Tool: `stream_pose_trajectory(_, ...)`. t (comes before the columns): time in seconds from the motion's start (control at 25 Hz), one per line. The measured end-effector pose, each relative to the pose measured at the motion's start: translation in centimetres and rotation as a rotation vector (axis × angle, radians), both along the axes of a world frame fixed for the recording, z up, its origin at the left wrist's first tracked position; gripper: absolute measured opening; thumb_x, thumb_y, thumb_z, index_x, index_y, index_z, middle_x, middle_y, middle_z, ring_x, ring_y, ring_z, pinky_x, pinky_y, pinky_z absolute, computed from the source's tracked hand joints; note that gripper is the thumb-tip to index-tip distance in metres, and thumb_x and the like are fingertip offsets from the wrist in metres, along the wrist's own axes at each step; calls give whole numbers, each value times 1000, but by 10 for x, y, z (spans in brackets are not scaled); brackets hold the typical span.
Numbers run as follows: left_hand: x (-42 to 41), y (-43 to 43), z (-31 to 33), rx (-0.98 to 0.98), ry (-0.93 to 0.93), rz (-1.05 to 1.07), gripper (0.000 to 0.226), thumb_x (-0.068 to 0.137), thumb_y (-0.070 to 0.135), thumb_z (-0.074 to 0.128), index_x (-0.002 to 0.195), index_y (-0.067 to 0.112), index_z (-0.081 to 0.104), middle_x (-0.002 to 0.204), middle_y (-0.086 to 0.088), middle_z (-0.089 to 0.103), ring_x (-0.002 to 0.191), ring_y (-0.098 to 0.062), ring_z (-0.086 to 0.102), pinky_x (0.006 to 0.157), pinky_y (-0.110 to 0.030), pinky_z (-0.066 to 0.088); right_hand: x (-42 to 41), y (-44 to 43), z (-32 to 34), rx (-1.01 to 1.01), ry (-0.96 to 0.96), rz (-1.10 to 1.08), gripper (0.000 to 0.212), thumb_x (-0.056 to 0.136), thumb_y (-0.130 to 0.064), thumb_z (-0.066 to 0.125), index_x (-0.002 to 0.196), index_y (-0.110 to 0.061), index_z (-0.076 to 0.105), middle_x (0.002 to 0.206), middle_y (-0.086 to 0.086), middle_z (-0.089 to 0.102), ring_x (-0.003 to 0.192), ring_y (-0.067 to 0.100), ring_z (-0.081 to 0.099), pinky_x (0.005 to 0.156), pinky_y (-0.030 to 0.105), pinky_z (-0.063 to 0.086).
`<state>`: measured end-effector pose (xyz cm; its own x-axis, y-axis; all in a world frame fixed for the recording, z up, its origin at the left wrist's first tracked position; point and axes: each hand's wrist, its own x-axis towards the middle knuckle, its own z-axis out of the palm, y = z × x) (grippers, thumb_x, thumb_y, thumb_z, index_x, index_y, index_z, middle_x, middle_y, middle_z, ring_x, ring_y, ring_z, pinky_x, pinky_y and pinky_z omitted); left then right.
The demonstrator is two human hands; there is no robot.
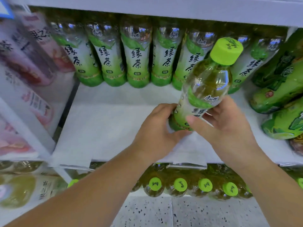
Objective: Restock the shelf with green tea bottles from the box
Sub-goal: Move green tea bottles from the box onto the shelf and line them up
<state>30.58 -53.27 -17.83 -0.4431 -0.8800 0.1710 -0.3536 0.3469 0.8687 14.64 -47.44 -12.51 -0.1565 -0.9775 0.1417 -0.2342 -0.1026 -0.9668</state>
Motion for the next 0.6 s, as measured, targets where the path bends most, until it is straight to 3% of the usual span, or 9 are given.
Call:
stream_pose_trajectory(0.16,32,0,11,-15,-121,90,44,80,31,83,120,24,65,110,3,65,100,-15,57,84,-35,51,26,-21,2,25,77,-24,48,66,-40,92,106,-40,65,109,-15,76,102,8,73,91,34,60)
stream_pose_trajectory(0.32,86,-6,18,-23,-245,215,45,82,34,82,118,20,59,107,-1,68,101,-26,57,81,-46,50,81,-48,-1,7,93,74,42,66,-43,83,101,-54,63,108,-23,74,101,2,71,85,22,59)
stream_pose_trajectory(0.44,119,-14,22,-23,-316,336,40,84,35,79,114,21,56,106,-1,68,103,-29,57,80,-47,48,120,-72,-1,-24,131,99,41,73,-33,83,103,-47,59,103,-23,73,97,-3,70,82,17,57)
stream_pose_trajectory(0.6,153,-28,19,-14,-285,441,45,88,28,75,128,22,56,117,0,69,110,-28,61,87,-46,50,165,-101,-6,-61,119,143,45,75,-26,83,114,-31,61,105,-15,73,98,-1,70,87,26,60)
